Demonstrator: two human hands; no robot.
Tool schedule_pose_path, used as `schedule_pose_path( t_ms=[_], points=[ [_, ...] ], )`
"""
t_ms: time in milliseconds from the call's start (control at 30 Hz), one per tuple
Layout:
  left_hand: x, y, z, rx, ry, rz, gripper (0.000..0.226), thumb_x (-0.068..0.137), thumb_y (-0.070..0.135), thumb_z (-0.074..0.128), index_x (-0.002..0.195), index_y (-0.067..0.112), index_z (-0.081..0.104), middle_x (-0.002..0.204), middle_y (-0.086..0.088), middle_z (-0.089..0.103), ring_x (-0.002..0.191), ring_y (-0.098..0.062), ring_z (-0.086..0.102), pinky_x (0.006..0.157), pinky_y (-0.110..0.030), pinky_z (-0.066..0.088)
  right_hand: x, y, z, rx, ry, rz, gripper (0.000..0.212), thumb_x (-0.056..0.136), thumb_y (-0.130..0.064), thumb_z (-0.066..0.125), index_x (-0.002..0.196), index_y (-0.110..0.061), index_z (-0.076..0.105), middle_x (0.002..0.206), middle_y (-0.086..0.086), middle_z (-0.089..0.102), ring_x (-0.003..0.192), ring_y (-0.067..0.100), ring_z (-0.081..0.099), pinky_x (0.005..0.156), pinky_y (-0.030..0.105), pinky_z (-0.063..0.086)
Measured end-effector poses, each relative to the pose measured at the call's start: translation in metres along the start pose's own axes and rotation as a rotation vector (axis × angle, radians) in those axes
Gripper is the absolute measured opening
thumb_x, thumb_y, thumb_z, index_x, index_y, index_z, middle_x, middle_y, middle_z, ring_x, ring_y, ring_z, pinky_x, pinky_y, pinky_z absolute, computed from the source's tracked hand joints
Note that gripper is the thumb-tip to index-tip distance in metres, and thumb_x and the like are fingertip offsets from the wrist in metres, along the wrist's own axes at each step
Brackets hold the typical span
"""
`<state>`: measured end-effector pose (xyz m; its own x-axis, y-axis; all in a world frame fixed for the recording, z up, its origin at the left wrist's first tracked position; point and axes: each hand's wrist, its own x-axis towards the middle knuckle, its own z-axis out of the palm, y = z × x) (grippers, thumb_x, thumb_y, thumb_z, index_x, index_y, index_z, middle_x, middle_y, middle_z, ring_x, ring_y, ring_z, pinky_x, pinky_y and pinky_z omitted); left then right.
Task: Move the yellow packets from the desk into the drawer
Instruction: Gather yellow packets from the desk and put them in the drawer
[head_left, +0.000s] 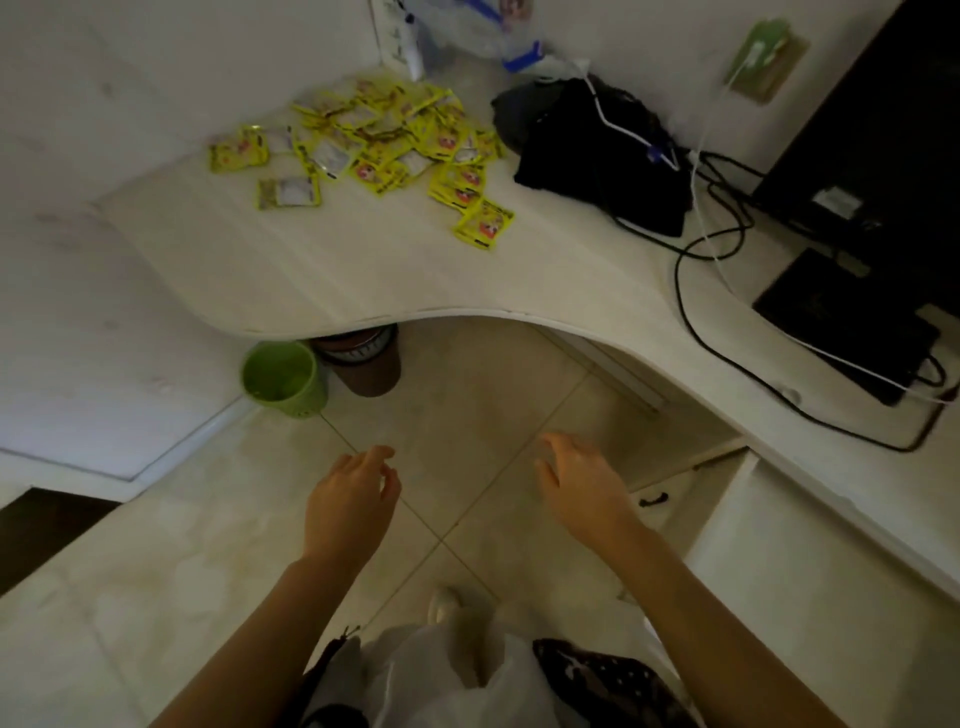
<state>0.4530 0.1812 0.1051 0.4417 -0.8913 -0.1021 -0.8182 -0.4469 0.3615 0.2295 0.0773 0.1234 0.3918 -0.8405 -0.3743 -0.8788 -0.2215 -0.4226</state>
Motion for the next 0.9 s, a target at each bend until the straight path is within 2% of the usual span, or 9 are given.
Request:
schedule_pose_path(
  t_ms=[167, 400, 567, 767, 900],
  points=[
    [0.06, -0.026, -0.014, 0.01, 0.019, -0.031, 0.024, 0.093, 0.027, 0.053, 0.114, 0.021, 0.062, 0.099, 0.002, 0.07, 0.098, -0.018, 0.062, 0.074, -0.032, 0.053, 0.06, -0.032, -0.012, -0.024, 0.014, -0.03, 0.042, 0.099, -0.035, 0.038, 0.138, -0.019, 0.043, 0.132, 0.007, 0.054, 0.114, 0.025, 0.056, 0.095, 0.041, 0.05],
    [0.145, -0.039, -0.024, 0.01, 0.042, -0.082, 0.023, 0.092, 0.029, 0.053, 0.111, 0.02, 0.063, 0.105, 0.001, 0.067, 0.099, -0.019, 0.062, 0.079, -0.032, 0.051, 0.149, -0.067, -0.037, -0.057, 0.03, -0.097, 0.04, 0.098, -0.026, 0.043, 0.135, -0.013, 0.048, 0.134, 0.01, 0.053, 0.123, 0.027, 0.049, 0.103, 0.033, 0.037],
    [0.213, -0.039, -0.032, -0.028, 0.032, -0.103, 0.022, 0.092, 0.024, 0.053, 0.11, 0.017, 0.063, 0.099, -0.004, 0.068, 0.094, -0.023, 0.061, 0.075, -0.035, 0.053, 0.22, -0.08, -0.061, -0.055, 0.0, -0.135, 0.036, 0.098, -0.027, 0.042, 0.131, -0.015, 0.049, 0.129, 0.006, 0.055, 0.119, 0.024, 0.049, 0.097, 0.037, 0.043],
    [0.302, -0.043, -0.041, 0.01, -0.019, -0.084, 0.027, 0.092, 0.022, 0.053, 0.117, 0.016, 0.061, 0.109, -0.002, 0.066, 0.104, -0.023, 0.058, 0.081, -0.036, 0.051, 0.3, -0.093, -0.093, -0.093, -0.049, -0.142, 0.038, 0.098, -0.03, 0.041, 0.133, -0.017, 0.047, 0.132, 0.003, 0.053, 0.12, 0.022, 0.049, 0.095, 0.037, 0.046],
    [0.354, -0.06, -0.048, 0.073, -0.068, -0.088, 0.029, 0.09, 0.02, 0.053, 0.117, 0.013, 0.06, 0.114, -0.007, 0.063, 0.107, -0.027, 0.055, 0.082, -0.039, 0.05, 0.349, -0.097, -0.103, -0.076, -0.064, -0.081, 0.039, 0.097, -0.03, 0.042, 0.132, -0.013, 0.048, 0.132, 0.008, 0.052, 0.119, 0.028, 0.05, 0.094, 0.04, 0.047]
  ],
)
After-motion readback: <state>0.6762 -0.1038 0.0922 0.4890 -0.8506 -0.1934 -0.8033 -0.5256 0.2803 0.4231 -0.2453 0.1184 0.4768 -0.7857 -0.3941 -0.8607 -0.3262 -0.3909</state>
